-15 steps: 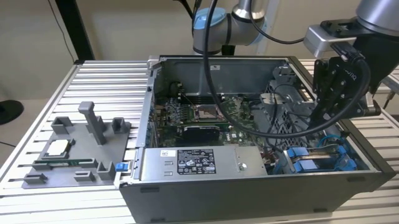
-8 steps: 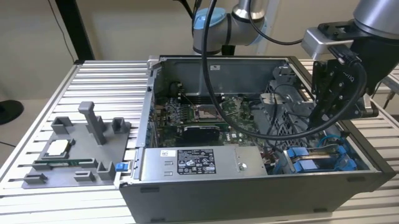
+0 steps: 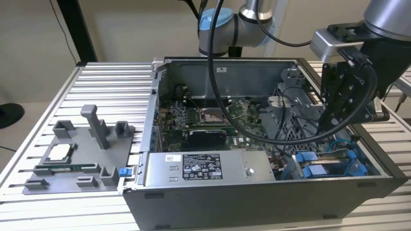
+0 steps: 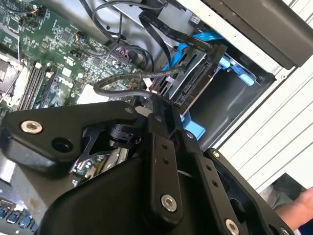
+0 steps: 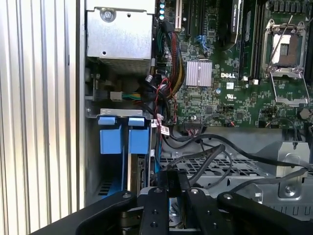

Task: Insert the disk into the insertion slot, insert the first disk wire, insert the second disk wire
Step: 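Insert the first disk wire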

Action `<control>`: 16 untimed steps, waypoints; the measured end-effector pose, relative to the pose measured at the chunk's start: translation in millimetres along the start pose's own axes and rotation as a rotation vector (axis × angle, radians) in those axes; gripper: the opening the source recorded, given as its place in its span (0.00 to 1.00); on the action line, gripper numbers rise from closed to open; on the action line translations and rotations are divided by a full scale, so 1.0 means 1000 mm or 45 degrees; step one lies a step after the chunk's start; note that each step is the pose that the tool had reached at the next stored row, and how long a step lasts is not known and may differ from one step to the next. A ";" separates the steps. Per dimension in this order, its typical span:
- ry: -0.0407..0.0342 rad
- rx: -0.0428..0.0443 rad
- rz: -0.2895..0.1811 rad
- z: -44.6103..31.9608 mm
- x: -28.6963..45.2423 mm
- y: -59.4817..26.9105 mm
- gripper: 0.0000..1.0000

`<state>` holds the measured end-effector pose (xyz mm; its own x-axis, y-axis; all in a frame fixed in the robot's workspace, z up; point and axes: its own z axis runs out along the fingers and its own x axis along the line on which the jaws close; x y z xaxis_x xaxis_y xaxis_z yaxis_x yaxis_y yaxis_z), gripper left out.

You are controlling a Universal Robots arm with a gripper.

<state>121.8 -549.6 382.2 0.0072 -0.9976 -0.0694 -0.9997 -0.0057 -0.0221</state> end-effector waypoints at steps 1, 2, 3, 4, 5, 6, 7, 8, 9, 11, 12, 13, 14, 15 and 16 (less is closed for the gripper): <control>0.0000 0.000 0.000 0.0000 0.0000 0.0000 0.00; 0.0000 0.000 0.000 0.0000 0.0000 0.0000 0.00; 0.0000 0.000 0.000 0.0000 0.0000 -0.0001 0.00; -0.0003 0.000 0.000 0.0002 0.0000 -0.0004 0.00; -0.0003 0.000 0.000 0.0002 0.0000 -0.0009 0.00; -0.0001 0.000 0.000 0.0001 0.0001 -0.0016 0.00; -0.0001 0.000 0.000 0.0001 0.0002 -0.0027 0.00; -0.0001 0.000 0.000 0.0001 0.0003 -0.0040 0.00; 0.0000 0.000 0.000 0.0001 0.0005 -0.0055 0.00; 0.0000 -0.001 0.000 0.0002 0.0010 -0.0093 0.00; -0.0001 -0.002 0.000 0.0003 0.0012 -0.0113 0.00; 0.0000 -0.002 0.000 0.0004 0.0014 -0.0133 0.00; 0.0000 -0.003 0.000 0.0005 0.0017 -0.0153 0.00; -0.0001 -0.004 0.000 0.0007 0.0020 -0.0176 0.00; -0.0002 -0.005 0.000 0.0009 0.0024 -0.0199 0.00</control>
<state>141.8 -551.8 381.5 0.0070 -0.9976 -0.0695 -0.9998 -0.0057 -0.0184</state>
